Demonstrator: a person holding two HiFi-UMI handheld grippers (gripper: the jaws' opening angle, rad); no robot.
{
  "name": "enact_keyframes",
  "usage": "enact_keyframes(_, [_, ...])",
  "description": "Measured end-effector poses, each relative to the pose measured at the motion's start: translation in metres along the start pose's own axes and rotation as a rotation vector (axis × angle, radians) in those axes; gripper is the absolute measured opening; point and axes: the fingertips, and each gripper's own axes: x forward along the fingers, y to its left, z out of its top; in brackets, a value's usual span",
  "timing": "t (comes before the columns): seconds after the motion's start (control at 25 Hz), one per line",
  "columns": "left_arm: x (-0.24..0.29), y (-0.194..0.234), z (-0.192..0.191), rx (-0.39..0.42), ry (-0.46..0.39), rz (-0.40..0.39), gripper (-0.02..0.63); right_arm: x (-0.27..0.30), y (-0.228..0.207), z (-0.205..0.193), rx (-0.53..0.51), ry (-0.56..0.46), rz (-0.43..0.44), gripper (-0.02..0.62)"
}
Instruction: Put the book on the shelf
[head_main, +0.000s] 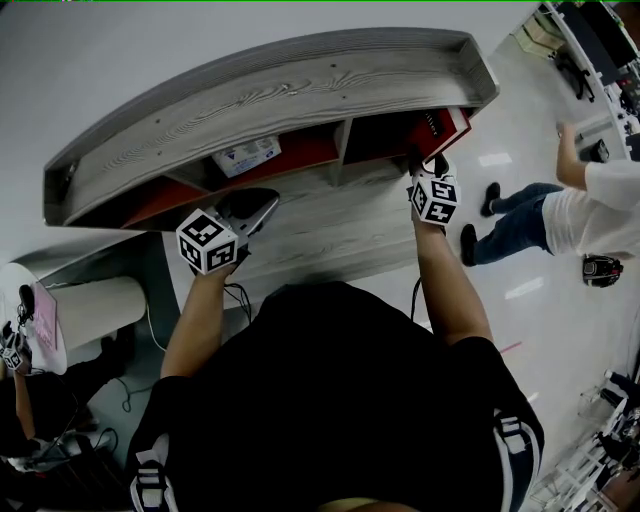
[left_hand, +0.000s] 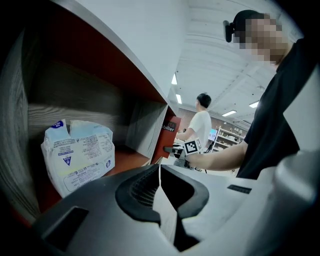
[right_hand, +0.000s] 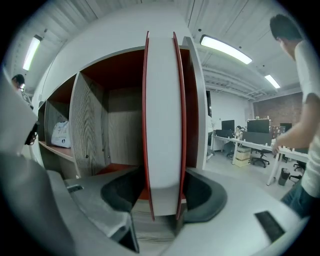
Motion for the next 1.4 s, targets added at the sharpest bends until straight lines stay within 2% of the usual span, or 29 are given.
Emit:
enact_keyframes(0.56, [0.001, -0.01, 0.0, 0.006, 0.002, -0.021, 0.023, -0.026, -0.008, -0.035, 0.035, 0.061, -0.026, 0.23])
enact_keyframes(0.92, [0.002, -0.019, 0.0, 0.01, 0.0, -0.025, 0.023, -0.05, -0.015, -0.037, 0.029, 0.05, -0.045, 0.225])
enact_keyframes(1.4, [0.002, -0.045, 0.0, 0.023, -0.007, -0.039, 0.023, -0.087, -0.013, -0.035, 0.02, 0.037, -0.018, 0.124])
